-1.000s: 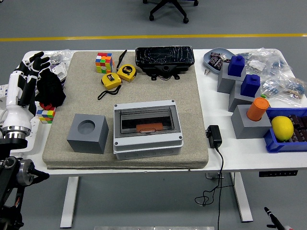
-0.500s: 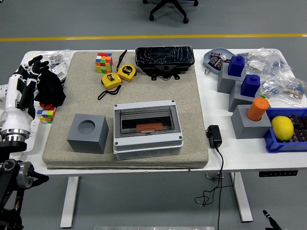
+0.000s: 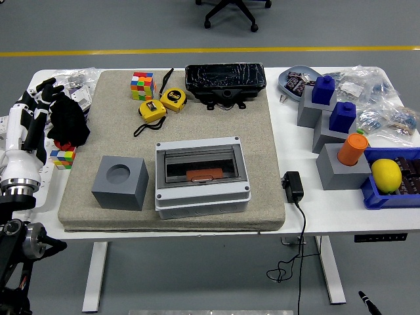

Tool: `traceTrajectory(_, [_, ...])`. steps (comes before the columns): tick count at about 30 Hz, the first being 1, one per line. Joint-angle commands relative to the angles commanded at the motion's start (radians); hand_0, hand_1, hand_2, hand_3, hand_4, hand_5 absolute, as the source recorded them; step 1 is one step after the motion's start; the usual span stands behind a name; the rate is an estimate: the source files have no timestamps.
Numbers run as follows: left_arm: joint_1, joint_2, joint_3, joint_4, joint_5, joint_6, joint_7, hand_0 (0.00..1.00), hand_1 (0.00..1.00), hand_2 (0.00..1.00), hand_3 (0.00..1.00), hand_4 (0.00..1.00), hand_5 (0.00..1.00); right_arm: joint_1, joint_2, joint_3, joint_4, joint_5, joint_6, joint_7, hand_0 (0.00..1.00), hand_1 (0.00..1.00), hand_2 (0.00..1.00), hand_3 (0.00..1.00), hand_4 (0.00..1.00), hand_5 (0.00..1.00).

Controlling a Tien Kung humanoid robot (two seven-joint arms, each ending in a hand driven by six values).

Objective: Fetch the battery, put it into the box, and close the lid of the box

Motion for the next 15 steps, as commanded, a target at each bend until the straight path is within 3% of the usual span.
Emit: traceTrajectory(15, [-0.013, -0.003, -0.009, -0.008, -0.015, 0.02, 0.0, 0.714, 0.741, 0.701, 0.7, 0.998, 0.746, 0.022, 0.0, -0.012, 0.0, 0.019, -0.002, 0.001, 0.927, 0.788, 0.739, 0.783, 0.998, 0.998])
